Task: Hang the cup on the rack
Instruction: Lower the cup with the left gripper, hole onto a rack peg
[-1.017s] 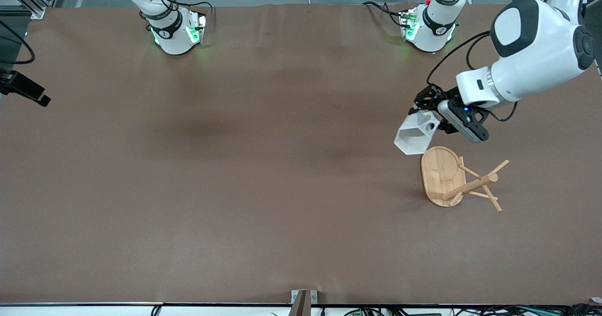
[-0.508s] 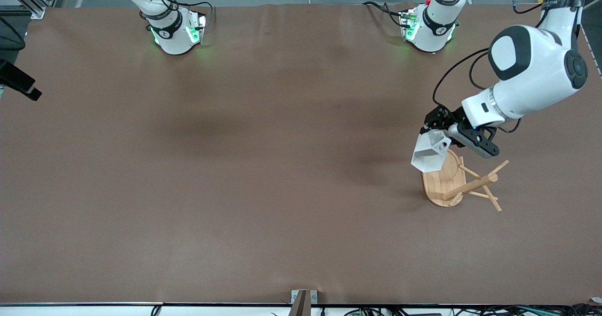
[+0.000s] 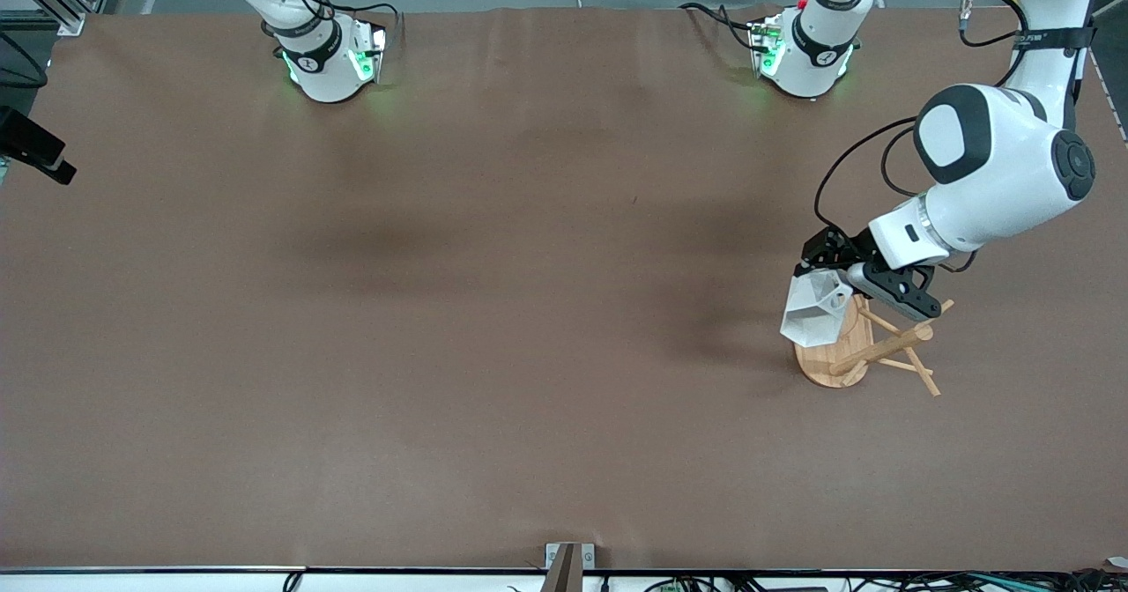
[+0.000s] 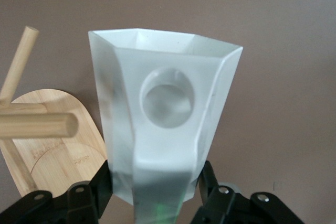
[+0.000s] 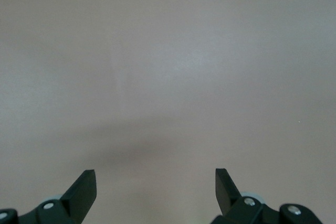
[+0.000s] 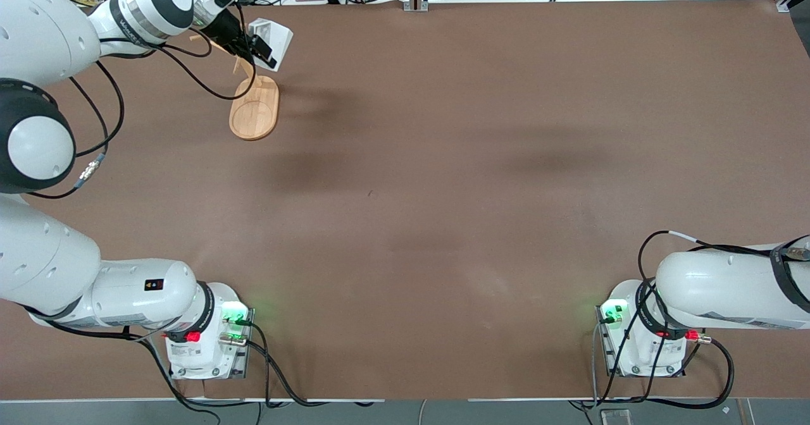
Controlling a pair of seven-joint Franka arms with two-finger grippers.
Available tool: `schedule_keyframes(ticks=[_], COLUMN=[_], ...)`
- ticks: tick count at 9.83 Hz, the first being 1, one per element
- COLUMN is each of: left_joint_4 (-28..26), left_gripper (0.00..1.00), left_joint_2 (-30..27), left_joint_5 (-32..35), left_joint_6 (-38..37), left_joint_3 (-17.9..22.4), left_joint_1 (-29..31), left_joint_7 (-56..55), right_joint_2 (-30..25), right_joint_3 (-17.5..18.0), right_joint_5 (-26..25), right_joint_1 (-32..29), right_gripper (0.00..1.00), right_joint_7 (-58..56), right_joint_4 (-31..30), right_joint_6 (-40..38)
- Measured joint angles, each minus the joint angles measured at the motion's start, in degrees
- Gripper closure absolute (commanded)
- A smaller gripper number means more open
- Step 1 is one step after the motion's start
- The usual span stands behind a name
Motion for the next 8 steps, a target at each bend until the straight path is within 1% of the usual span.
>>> schedule_keyframes(ticks=[6, 8], left_joint_4=[3.4, 3.5], left_gripper=[0.92, 0.92], left_joint_2=[3.1, 3.2], left_joint_5=[0.0, 0.0], left_joint_6=[0.0, 0.0], left_joint_3=[0.3, 1.7], left_joint_1=[0.0, 0.0], left_joint_7=[-1.1, -1.2], right_joint_2=[0.1, 0.1], right_joint_3=[-0.3, -0.3], right_joint_5=[-0.2, -0.2], right_joint_1=[-0.2, -0.2], right_gripper=[0.0, 0.0], right_joint_7=[-0.4, -0.4], right_joint_4=[0.0, 0.0], right_joint_6=[-1.0, -1.0])
